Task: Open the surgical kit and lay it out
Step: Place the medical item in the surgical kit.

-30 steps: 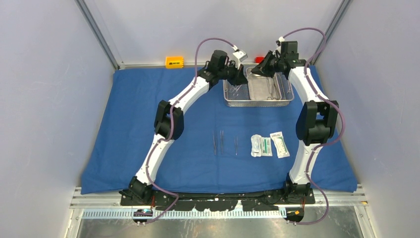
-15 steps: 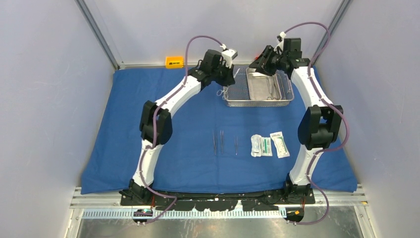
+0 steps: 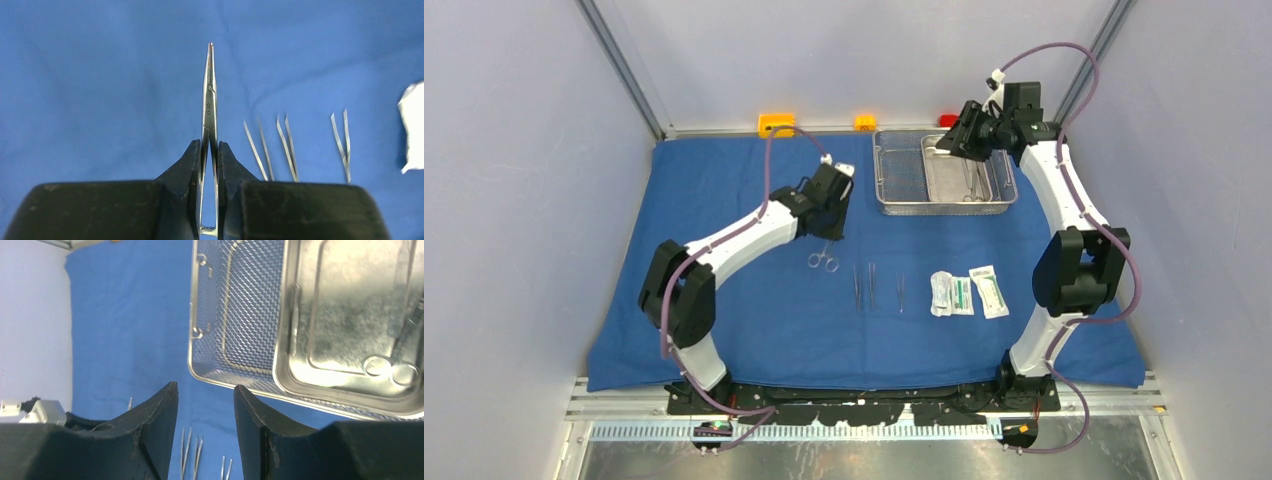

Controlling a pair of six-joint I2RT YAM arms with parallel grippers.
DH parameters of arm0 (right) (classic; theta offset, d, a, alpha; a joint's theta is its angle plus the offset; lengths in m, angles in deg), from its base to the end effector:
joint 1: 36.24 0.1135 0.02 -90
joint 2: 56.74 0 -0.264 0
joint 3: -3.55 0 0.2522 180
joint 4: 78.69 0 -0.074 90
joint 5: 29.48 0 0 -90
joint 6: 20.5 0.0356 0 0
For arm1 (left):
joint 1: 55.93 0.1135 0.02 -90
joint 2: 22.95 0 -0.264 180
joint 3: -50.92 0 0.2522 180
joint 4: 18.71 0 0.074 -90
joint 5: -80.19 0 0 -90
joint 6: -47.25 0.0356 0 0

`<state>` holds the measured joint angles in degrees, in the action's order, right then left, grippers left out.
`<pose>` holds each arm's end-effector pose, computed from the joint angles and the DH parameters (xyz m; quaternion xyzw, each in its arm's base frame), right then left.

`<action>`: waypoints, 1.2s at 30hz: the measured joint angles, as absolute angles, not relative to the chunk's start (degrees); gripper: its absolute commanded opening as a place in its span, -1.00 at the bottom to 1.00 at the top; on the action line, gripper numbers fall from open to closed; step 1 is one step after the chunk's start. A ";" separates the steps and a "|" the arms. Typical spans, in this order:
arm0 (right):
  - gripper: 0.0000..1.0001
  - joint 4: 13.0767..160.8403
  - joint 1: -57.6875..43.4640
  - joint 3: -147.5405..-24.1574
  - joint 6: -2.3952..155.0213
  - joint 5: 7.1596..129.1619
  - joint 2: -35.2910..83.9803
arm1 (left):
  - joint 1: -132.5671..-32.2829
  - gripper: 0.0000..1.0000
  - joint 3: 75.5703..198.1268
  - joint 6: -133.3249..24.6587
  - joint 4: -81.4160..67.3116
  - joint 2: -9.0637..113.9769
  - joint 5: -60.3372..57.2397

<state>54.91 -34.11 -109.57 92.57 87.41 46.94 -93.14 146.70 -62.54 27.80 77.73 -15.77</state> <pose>0.4148 0.0315 0.3478 0.0561 0.8746 0.2978 0.3784 0.3116 -0.2320 0.2659 0.1258 0.9343 -0.1143 0.3134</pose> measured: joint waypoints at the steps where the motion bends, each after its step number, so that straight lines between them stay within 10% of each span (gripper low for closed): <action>1: 0.00 54.45 -34.35 -108.52 91.80 87.20 46.53 | -93.90 -1.00 143.94 -63.70 28.55 76.03 -17.03; 15: -0.03 53.40 -38.35 -92.32 81.55 82.19 31.99 | -90.91 -1.00 121.63 -78.41 26.73 65.69 -17.30; 36: -0.04 56.72 -39.27 -85.13 81.68 83.35 27.69 | -91.13 -1.00 120.64 -83.31 21.42 71.99 -15.79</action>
<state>56.72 -39.27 -85.13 81.68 83.35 27.69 -91.13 120.64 -83.31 21.42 71.99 -15.79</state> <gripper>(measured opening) 0.480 0.097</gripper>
